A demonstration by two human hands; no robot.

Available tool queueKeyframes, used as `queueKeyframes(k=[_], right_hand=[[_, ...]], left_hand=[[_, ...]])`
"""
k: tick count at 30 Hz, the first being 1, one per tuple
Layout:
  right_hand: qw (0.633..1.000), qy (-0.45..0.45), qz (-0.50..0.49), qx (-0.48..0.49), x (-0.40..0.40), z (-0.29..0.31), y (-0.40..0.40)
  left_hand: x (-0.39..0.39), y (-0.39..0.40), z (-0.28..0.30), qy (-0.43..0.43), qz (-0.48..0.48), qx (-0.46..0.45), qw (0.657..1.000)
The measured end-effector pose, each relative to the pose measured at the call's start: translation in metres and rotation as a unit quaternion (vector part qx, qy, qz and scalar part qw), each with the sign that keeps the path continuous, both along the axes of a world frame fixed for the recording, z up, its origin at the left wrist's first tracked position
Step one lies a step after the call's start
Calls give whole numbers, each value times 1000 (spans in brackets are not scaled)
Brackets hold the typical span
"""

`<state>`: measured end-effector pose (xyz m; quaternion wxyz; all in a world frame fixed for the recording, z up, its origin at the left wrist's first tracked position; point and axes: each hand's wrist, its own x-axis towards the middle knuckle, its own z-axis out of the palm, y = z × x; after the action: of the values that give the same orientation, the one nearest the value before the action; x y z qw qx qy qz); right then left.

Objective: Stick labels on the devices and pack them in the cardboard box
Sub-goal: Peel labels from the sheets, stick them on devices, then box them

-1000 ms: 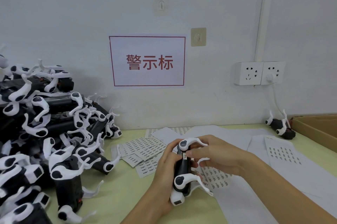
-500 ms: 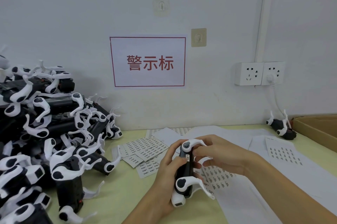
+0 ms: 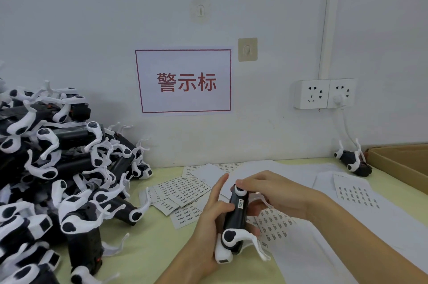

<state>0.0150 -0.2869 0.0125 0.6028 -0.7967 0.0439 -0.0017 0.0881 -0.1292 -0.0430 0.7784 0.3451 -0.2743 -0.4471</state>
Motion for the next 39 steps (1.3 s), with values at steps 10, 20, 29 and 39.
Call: queueKeyframes(k=[10, 20, 29, 39], right_hand=[[975, -58, -145, 155, -1, 1, -20], [964, -84, -101, 233, -5, 0, -17], [973, -56, -79, 210, -5, -2, -16], [997, 56, -44, -18, -7, 7, -11]], left_hand=[[3, -2, 0, 59, 97, 60, 992], [13, -7, 11, 29, 230, 70, 970], [13, -6, 16, 2, 277, 96, 956], [13, -6, 15, -53, 280, 202, 937]])
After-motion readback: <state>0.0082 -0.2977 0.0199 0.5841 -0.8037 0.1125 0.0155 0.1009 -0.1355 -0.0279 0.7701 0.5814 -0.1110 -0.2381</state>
